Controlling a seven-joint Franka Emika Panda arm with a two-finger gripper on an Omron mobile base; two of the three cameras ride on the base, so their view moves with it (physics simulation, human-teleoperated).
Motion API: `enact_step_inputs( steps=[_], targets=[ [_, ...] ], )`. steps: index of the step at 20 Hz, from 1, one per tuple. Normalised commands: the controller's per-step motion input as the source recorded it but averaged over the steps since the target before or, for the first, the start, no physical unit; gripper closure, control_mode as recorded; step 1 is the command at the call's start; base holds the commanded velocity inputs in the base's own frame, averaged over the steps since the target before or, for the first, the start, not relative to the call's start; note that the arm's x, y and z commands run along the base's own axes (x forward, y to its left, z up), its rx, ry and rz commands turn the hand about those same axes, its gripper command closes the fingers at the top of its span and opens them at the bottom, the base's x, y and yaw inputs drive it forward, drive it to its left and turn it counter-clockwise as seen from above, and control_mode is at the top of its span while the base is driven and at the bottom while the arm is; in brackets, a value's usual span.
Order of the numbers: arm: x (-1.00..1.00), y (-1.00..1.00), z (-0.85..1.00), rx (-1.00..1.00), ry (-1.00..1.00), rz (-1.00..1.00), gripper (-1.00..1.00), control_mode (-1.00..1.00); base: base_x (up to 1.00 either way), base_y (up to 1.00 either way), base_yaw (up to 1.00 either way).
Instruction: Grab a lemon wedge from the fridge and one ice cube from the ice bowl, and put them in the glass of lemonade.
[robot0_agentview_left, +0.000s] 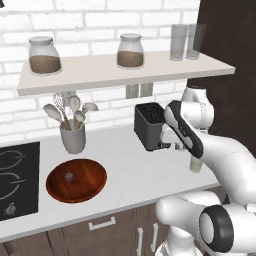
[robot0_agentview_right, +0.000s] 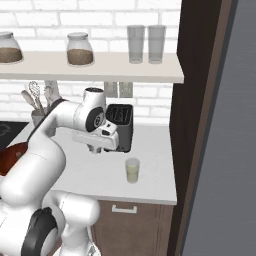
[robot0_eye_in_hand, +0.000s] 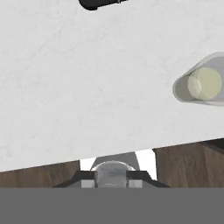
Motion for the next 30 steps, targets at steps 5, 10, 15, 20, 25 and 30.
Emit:
enact_step_inputs(
  steps=[5,10,15,20,25,30],
  targets=[
    [0.01,-0.90,0.18,-0.15,0.01,-0.15,1.00,-1.00,0.00,0.00,0.00],
    [0.30,-0.49,-0.25,-0.05,0.00,-0.16,1.00,-1.00,0.00,0.00,0.00],
    [0.41,-0.46,-0.38,0.02,-0.09,-0.09,1.00,-1.00,0.00,0.00,0.00],
    [0.05,-0.17,-0.03,0.01,-0.04,-0.02,1.00,-1.00,0.00,0.00,0.00],
    [0.17,0.00,-0.13,0.00,-0.09,0.00,1.00,-1.00,0.00,0.00,0.00],
    [0.05,0.00,-0.01,0.00,-0.10,0.00,1.00,-1.00,0.00,0.00,0.00]
  ],
)
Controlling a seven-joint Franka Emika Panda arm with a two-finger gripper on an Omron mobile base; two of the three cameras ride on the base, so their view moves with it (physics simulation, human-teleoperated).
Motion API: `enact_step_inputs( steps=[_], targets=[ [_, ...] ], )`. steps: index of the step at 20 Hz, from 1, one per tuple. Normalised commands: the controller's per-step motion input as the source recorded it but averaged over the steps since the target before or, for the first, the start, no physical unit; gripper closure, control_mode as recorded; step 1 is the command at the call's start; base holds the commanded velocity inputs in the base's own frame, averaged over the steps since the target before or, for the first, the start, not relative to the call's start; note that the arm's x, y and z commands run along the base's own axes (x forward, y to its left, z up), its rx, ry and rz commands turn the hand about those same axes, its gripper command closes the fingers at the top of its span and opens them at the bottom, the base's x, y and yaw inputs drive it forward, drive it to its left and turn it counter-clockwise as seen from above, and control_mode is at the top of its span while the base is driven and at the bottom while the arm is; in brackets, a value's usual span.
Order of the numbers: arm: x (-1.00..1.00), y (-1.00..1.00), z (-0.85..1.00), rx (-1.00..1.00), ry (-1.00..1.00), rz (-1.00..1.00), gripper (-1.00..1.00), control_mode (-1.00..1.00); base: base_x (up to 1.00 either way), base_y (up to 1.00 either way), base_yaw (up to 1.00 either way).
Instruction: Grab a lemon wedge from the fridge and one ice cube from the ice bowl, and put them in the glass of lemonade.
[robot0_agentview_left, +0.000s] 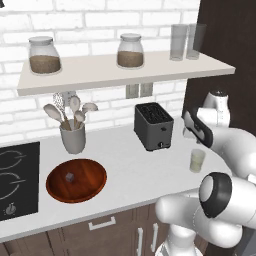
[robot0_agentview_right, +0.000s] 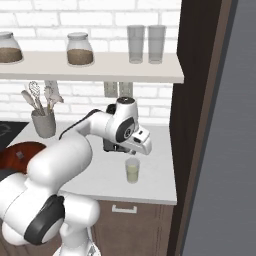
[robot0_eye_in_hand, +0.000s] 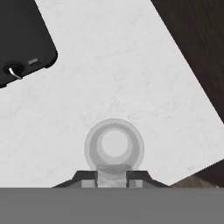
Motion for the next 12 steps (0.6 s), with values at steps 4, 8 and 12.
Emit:
enact_step_inputs(
  steps=[4,8,12],
  targets=[
    [0.03,-0.03,0.00,0.00,-0.09,0.00,1.00,-1.00,0.00,0.00,0.00],
    [-0.06,-0.08,-0.01,0.00,-0.09,0.00,1.00,-1.00,0.00,0.00,0.00],
    [-0.02,-0.01,-0.19,0.00,-0.01,0.00,1.00,-1.00,0.00,0.00,0.00]
  ],
)
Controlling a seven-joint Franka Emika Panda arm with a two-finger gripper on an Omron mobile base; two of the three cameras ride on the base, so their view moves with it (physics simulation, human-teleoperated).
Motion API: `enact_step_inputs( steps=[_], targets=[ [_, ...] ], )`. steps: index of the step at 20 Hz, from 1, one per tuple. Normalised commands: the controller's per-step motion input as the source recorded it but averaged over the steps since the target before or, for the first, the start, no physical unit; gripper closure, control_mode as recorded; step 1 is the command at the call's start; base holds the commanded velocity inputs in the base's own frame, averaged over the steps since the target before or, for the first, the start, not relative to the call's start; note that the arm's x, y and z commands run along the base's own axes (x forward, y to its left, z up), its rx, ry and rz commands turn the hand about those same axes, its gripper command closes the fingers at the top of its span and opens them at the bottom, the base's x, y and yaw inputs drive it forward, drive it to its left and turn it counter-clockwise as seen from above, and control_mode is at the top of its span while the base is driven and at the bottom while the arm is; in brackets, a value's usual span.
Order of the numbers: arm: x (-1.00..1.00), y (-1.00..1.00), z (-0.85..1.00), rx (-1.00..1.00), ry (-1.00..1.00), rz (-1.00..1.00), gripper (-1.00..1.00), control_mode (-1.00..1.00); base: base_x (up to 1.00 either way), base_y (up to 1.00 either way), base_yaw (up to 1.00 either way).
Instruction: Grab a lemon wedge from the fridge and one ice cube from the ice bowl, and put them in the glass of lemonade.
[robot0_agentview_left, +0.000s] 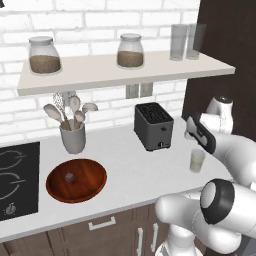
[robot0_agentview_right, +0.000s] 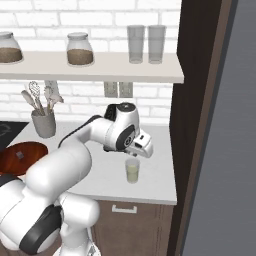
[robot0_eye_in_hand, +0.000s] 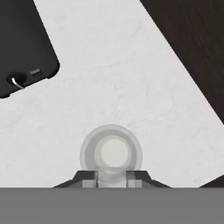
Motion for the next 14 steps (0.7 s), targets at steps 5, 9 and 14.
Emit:
enact_step_inputs(
  steps=[5,9,14],
  targets=[
    [0.00,0.01,-0.11,0.00,0.00,0.00,1.00,-1.00,0.00,0.00,0.00],
    [0.12,0.13,0.00,-0.01,0.00,-0.05,1.00,-1.00,0.00,0.00,0.00],
    [0.07,-0.04,0.00,0.00,0.00,-0.02,1.00,-1.00,0.00,0.00,0.00]
  ],
)
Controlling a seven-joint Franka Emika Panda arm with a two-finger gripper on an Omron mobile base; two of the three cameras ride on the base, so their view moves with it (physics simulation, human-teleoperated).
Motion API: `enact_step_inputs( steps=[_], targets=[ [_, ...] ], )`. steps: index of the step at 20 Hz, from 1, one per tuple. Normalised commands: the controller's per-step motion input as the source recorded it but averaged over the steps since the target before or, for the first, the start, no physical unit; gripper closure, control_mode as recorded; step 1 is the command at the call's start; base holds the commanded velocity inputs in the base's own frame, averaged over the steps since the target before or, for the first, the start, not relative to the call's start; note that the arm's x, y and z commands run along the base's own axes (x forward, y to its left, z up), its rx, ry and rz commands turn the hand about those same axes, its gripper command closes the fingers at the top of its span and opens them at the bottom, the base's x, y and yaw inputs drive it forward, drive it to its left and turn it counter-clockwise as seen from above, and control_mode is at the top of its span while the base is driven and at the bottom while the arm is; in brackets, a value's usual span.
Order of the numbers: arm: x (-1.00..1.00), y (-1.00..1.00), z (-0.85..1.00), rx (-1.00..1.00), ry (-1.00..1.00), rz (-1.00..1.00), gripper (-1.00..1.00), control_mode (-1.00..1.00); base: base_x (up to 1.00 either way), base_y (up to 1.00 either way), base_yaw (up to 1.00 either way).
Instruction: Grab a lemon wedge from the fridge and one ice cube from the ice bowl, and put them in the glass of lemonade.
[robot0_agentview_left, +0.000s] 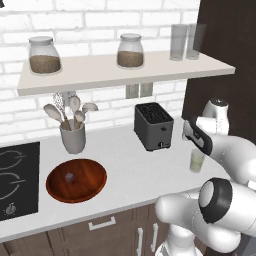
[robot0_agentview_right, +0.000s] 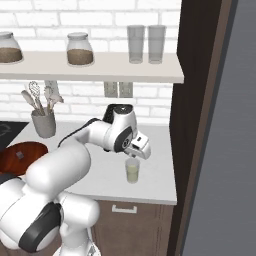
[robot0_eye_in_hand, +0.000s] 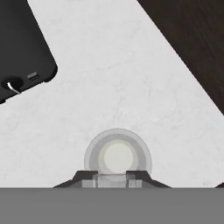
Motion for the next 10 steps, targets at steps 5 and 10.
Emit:
enact_step_inputs(
  steps=[5,10],
  targets=[
    [0.01,-0.10,-0.12,0.00,0.00,0.00,1.00,-1.00,0.00,0.00,0.00],
    [0.00,0.00,-0.11,0.00,0.00,0.00,1.00,-1.00,0.00,0.00,0.00]
  ],
)
